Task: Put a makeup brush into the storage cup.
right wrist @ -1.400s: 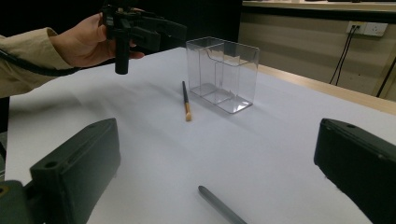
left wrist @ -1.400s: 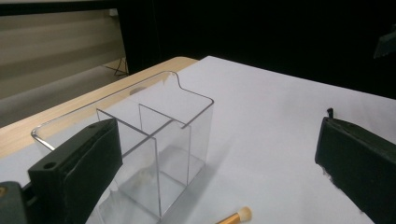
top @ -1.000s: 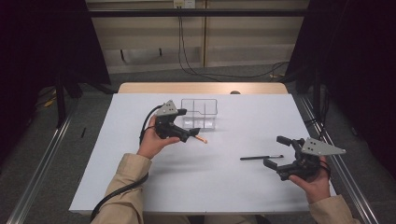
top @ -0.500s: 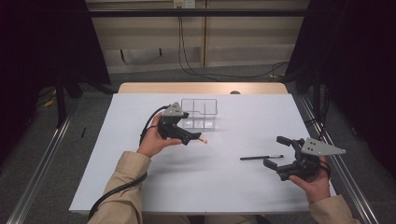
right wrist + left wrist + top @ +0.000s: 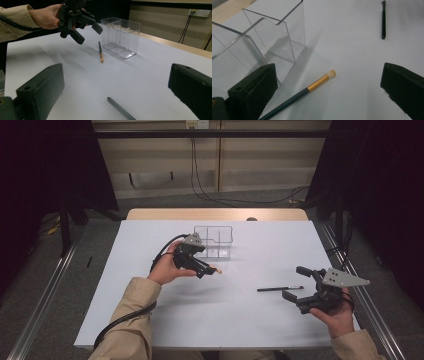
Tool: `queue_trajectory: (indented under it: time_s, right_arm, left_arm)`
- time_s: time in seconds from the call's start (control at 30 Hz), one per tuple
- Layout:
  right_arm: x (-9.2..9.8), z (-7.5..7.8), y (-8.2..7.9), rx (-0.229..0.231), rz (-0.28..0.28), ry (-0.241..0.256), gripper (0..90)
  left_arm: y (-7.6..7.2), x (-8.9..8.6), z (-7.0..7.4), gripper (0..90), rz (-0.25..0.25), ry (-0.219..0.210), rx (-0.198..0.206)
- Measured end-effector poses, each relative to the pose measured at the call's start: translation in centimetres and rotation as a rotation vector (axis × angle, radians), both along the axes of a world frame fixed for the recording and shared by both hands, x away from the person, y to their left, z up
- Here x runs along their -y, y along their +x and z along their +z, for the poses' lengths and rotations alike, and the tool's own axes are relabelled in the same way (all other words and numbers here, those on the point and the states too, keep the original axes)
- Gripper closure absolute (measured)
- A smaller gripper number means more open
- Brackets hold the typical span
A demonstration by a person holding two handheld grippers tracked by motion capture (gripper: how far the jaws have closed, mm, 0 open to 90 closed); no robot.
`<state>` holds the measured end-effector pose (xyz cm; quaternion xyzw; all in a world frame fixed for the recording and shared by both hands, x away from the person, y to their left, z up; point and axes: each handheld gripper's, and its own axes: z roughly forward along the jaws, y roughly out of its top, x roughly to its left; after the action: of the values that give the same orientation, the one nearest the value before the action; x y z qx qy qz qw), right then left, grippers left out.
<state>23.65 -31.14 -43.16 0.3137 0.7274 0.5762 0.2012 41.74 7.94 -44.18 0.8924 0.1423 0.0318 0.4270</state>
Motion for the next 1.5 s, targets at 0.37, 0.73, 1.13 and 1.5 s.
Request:
queue_trajectory:
  time_s: [0.37, 0.73, 1.13, 1.5]
  right_arm:
    - [0.1, 0.0, -0.1, 0.000, 0.003, -0.001, 0.0]
    - [0.5, -0.1, -0.3, -0.005, 0.008, 0.000, 0.3]
    - [0.1, -0.2, -0.2, -0.011, 0.022, -0.011, 0.4]
    - [0.1, -0.3, -0.1, -0.014, 0.026, -0.011, 0.6]
  left_arm:
    - [0.5, 0.7, -0.1, 1.5, -0.044, 0.087, -0.028]
    - [1.0, 1.4, -0.4, 3.0, -0.090, 0.183, -0.052]
    - [1.6, 1.9, -0.4, 3.4, -0.113, 0.264, -0.078]
    - [2.0, 2.0, -0.4, 4.7, -0.134, 0.328, -0.074]
